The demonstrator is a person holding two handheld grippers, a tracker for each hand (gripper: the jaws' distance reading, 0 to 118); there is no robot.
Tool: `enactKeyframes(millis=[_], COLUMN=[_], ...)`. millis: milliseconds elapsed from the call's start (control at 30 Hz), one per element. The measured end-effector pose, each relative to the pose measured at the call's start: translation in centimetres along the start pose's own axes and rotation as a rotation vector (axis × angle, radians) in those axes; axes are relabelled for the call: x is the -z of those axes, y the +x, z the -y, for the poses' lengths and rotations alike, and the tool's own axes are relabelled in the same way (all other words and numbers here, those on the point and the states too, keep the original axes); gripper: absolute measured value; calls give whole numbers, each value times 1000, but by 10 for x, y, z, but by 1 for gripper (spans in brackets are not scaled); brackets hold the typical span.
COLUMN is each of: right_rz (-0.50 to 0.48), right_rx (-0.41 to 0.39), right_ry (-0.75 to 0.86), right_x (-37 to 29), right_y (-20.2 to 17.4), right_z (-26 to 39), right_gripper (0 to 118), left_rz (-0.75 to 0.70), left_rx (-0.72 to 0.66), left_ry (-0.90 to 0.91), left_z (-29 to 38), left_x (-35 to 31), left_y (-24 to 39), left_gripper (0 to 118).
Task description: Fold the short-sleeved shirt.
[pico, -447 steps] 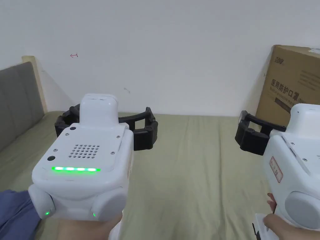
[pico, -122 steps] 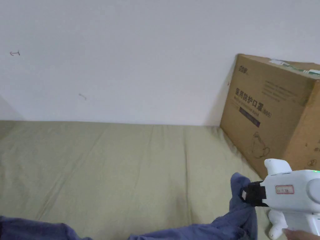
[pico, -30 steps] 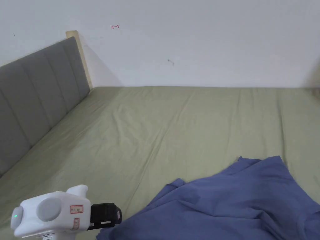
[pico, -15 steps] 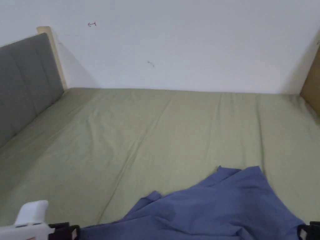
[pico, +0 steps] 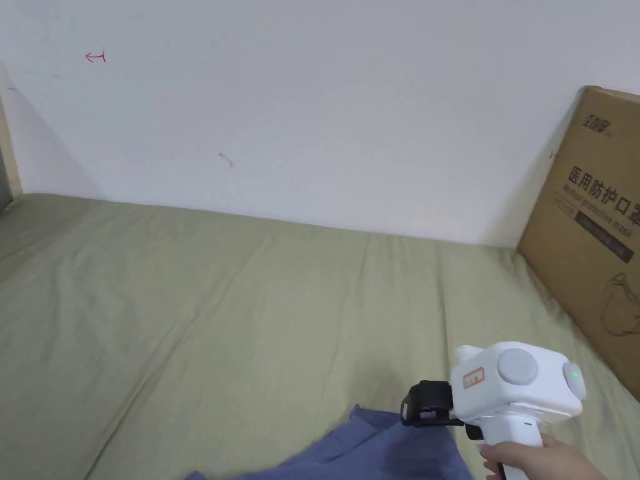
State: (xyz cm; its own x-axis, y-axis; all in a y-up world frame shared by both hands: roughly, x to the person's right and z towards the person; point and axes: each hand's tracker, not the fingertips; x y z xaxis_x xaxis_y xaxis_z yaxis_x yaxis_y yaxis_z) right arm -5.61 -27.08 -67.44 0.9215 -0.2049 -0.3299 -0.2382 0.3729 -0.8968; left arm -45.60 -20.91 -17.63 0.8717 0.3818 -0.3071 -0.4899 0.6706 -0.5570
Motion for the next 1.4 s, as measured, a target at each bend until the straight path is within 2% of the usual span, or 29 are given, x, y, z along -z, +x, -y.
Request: enactKeyframes(millis=[133, 167, 200, 233, 267, 300, 400, 500, 633, 733, 833, 933, 1033, 1167, 1300, 1400], right_rz=[17, 29, 39, 46, 74, 85, -46, -57, -111, -92, -103, -86, -87, -31, -51, -19], right_rx=[-30, -36, -39, -49, -70, -88, -66, -78, -112, -102, -57, -45, -26, -38, -13, -19], right_ry=[-118, -170, -214, -194, -155, -112, -26, 67, 165, 267, 374, 476, 557, 671, 755, 813], right_x=[31, 38, 42, 41, 37, 29, -7, -60, -151, -220, -291, -360, -417, -481, -524, -544], right_y=[-10, -10, -12, -13, -14, -15, -14, -9, 2, 9, 16, 13, 11, 2, -2, -8], right_z=[-27, -30, -30, -29, -28, -27, -17, -2, 30, 50, 63, 70, 64, 46, 19, -6], right_gripper=[103, 98, 68, 25, 5, 5, 5, 5, 5, 5, 5, 5, 5, 5, 5, 5], left_rz=[-18, -24, -27, -30, -31, -32, -32, -3, 15, 37, 74, 44, 70, 78, 89, 86], left_rx=[-22, -27, -33, -39, -47, -53, -64, -66, 52, 105, 157, 272, 233, 250, 230, 253], left_ry=[-34, -40, -48, -54, -59, -64, -68, -39, 43, 82, 108, 179, 216, 268, 321, 353], left_z=[2, 3, 4, 4, 4, 6, 4, 0, -20, -43, -86, -139, -188, -247, -288, -311], left_x=[9, 13, 15, 16, 17, 17, 13, 1, -22, -35, -45, -59, -76, -96, -109, -108], left_y=[-8, -11, -13, -15, -16, -19, -18, -14, 6, 19, 37, 61, 81, 108, 126, 133], left_gripper=[8, 8, 8, 8, 8, 8, 8, 8, 8, 8, 8, 8, 8, 8, 8, 8])
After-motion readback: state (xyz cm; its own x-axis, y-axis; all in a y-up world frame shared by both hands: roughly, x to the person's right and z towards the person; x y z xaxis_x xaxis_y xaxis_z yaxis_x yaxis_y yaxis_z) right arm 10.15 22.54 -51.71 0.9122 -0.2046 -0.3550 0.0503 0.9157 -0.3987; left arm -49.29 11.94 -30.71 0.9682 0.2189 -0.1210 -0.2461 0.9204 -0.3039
